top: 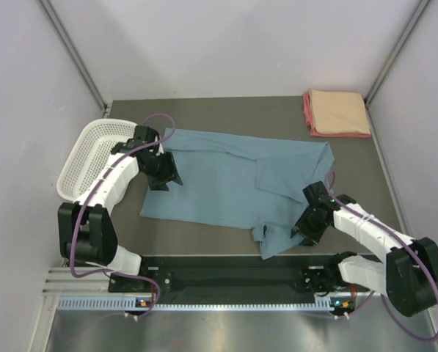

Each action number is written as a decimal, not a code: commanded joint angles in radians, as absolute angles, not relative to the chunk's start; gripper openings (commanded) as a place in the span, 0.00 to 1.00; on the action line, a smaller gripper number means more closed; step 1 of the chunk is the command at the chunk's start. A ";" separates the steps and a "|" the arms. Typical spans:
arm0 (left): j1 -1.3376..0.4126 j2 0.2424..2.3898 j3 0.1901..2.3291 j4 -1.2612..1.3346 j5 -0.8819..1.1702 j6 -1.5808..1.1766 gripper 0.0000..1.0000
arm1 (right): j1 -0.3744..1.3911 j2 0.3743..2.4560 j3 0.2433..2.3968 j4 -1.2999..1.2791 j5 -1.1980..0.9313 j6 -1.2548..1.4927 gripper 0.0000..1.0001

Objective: Fold and stack the t-shirts
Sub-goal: Fold the tshirt

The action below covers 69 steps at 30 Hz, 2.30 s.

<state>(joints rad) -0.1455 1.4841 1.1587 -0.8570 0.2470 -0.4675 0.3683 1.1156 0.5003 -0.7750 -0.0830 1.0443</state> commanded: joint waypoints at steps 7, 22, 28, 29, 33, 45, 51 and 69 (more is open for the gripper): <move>-0.123 1.479 1.177 -0.827 0.262 -0.440 0.60 | 0.436 1.223 0.502 -0.641 0.003 1.126 0.20; -0.063 1.450 1.141 -0.851 0.173 -0.525 0.61 | 0.399 1.079 0.526 -0.785 0.072 1.014 0.00; -0.015 1.439 1.077 -0.896 0.011 -0.612 0.62 | 0.339 0.971 0.500 -0.821 0.074 0.924 0.00; -0.008 1.436 1.069 -0.899 -0.009 -0.623 0.62 | 0.333 0.969 0.489 -0.818 0.065 0.917 0.00; 0.069 1.440 1.037 -0.911 -0.078 -0.679 0.63 | 0.319 0.982 0.480 -0.801 0.045 0.878 0.00; 0.103 1.462 0.904 -0.905 -0.133 -0.837 0.57 | 0.236 1.014 0.483 -0.776 0.009 0.784 0.00; 0.118 1.486 0.873 -0.879 -0.166 -0.861 0.53 | 0.227 1.003 0.479 -0.776 0.003 0.773 0.00; 0.124 1.548 0.868 -0.776 -0.203 -0.804 0.00 | 0.227 0.963 0.474 -0.813 -0.037 0.769 0.00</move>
